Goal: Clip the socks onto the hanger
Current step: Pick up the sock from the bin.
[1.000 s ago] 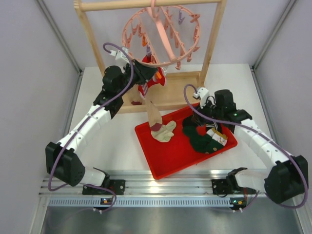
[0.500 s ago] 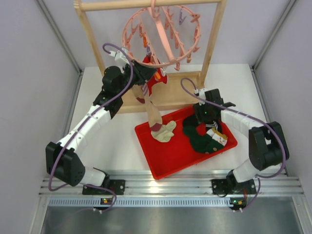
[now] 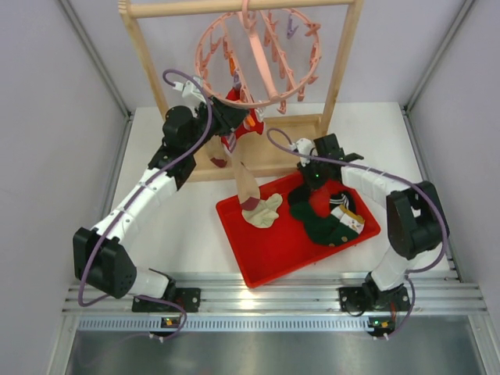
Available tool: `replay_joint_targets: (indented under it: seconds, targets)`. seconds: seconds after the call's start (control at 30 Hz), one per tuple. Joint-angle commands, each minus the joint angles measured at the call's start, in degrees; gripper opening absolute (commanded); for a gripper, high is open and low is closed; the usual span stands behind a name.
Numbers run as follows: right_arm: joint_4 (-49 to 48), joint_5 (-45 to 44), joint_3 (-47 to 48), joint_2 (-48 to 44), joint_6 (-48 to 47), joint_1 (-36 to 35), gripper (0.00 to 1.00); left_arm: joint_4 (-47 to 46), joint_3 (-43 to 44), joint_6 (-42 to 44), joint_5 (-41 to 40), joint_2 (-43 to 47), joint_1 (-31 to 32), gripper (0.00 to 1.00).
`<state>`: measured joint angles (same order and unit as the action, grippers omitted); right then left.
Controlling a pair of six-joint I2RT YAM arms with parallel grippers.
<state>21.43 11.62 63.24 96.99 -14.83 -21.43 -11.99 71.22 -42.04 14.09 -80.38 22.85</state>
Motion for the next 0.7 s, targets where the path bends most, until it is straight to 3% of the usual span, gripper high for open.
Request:
replay_joint_targets:
  seconds: [0.0, 0.17, 0.27, 0.33, 0.37, 0.4, 0.5, 0.67]
  targets:
    - [5.8, 9.5, 3.7, -5.0, -17.6, -5.0, 0.0, -2.4, -0.3, 0.1, -0.4, 2.5, -0.6, 0.0]
    - [15.0, 11.0, 1.0, -7.4, -33.2, -12.0, 0.0, -2.3, -0.7, -0.1, -0.5, 2.8, -0.6, 0.0]
    - [15.5, 7.0, -2.8, -9.1, -40.4, -17.1, 0.0, -2.2, -0.7, -0.1, -0.5, 2.9, -0.6, 0.0]
    - [14.4, 3.3, -6.8, -11.1, -44.1, -20.7, 0.07, -2.2, -0.7, 0.1, -0.4, 2.9, -0.7, 0.0]
    - [13.7, 2.5, -7.9, -12.0, -44.8, -21.8, 0.13, -2.0, -0.6, 0.2, -0.5, 2.9, -0.7, 0.0]
    - [12.1, 1.4, -8.9, -13.0, -44.6, -23.2, 0.29, -2.0, -0.7, 0.2, -0.5, 2.9, -0.7, 0.0]
    - [10.1, 0.4, -9.6, -13.9, -40.6, -23.5, 0.5, -2.0, -0.5, -0.1, -0.1, 2.6, -0.8, 0.0]
    - [10.3, 3.0, -7.7, -18.5, -32.8, -20.9, 0.51, -2.2, -0.4, -0.4, 0.3, 2.4, -0.7, 0.0]
